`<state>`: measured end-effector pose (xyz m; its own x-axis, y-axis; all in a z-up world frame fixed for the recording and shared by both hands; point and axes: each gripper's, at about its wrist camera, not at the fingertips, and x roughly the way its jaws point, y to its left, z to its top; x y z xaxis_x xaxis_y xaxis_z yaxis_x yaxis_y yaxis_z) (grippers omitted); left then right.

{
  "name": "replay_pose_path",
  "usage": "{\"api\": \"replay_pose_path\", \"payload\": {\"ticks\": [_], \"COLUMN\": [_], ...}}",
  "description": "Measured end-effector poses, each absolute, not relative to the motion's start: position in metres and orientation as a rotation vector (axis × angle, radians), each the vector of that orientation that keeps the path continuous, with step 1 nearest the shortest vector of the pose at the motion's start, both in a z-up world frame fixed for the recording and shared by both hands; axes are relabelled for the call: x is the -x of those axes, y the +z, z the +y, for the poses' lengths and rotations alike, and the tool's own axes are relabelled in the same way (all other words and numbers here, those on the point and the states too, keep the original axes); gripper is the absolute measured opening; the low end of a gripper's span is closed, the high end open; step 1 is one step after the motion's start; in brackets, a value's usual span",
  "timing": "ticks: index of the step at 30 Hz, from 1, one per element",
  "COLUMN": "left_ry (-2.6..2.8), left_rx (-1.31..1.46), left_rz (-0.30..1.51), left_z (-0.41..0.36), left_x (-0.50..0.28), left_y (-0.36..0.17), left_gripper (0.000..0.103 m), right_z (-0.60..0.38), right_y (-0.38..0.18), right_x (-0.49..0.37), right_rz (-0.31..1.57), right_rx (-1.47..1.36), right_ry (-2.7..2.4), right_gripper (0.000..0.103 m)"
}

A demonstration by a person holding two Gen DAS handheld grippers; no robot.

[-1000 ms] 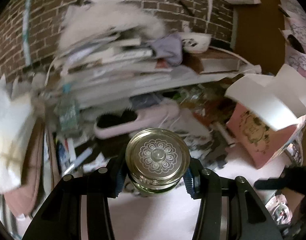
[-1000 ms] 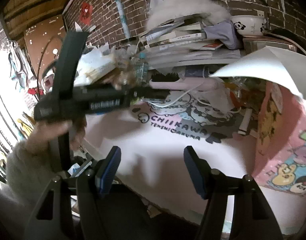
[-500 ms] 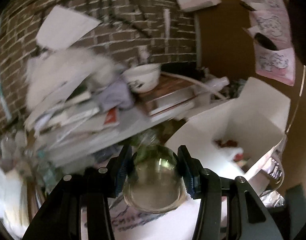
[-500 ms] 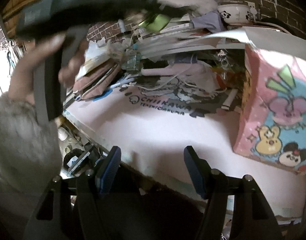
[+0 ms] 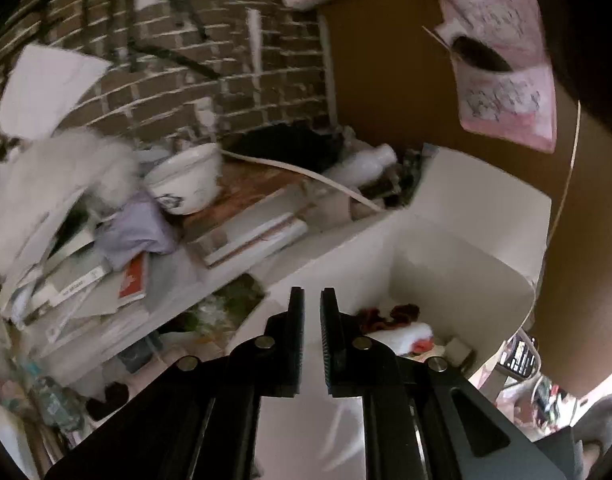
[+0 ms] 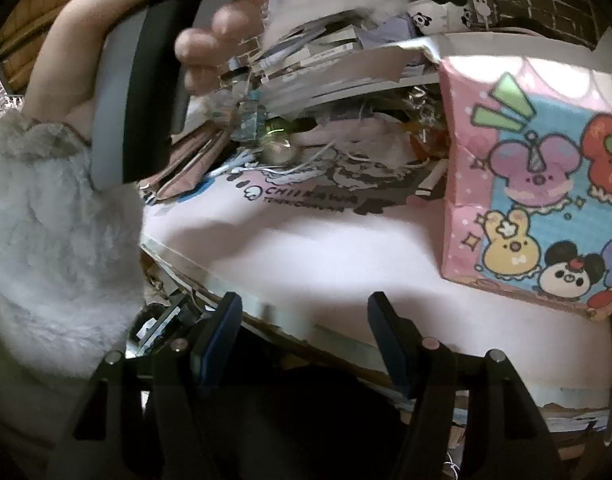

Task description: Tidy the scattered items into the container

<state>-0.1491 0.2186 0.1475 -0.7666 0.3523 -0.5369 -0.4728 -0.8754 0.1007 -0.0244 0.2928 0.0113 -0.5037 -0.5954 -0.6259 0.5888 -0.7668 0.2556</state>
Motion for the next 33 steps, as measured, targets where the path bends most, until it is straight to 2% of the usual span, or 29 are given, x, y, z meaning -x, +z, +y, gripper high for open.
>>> {"api": "replay_pose_path", "payload": {"ticks": [1,2,3,5,7,14,18,20,24,26,28,29,33], "left_ry": [2.614,2.656,2.722,2.813,2.895,3.029,3.03,3.022,3.23,3.3,3.272,3.269,3.274], "left_rx": [0.702,0.686,0.646,0.587,0.663,0.892,0.991,1.006,0.814,0.634,0.629,0.622,0.647], "left_rz": [0.296,0.291,0.308,0.372,0.355,0.016,-0.144,-0.168,-0.103,-0.263,-0.459,-0.488,-0.334], "left_z": [0.205,0.192,0.176,0.144,0.11,0.007,-0.017,-0.019,-0.011,-0.016,-0.028,-0.031,-0.022], "left_x": [0.146,0.142,0.135,0.122,0.119,0.093,0.091,0.087,0.069,0.06,0.066,0.07,0.082], "left_y": [0.15,0.15,0.148,0.137,0.12,0.073,0.049,0.041,0.035,0.036,0.034,0.034,0.037], "left_gripper": [0.046,0.088,0.103,0.103,0.103,0.103,0.102,0.102,0.102,0.102,0.102,0.102,0.102], "right_z": [0.293,0.294,0.294,0.295,0.295,0.281,0.267,0.261,0.257,0.256,0.253,0.251,0.246], "right_y": [0.011,0.011,0.01,0.009,0.007,0.003,0.003,0.003,0.002,0.002,0.001,0.002,0.01], "right_x": [0.024,0.024,0.024,0.025,0.027,0.031,0.028,0.029,0.031,0.034,0.039,0.041,0.04], "right_rz": [-0.009,-0.008,-0.005,-0.01,-0.011,0.023,0.044,0.045,0.056,0.046,0.031,0.034,0.083], "right_rx": [-0.942,-0.944,-0.948,-0.952,-0.956,-0.971,-0.955,-0.957,-0.943,-0.936,-0.933,-0.937,-0.906], "right_ry": [-2.253,-2.251,-2.248,-2.242,-2.234,-2.197,-2.168,-2.155,-2.147,-2.143,-2.14,-2.139,-2.156], "right_gripper": [0.062,0.062,0.062,0.062,0.062,0.062,0.062,0.062,0.062,0.062,0.062,0.062,0.062]}}
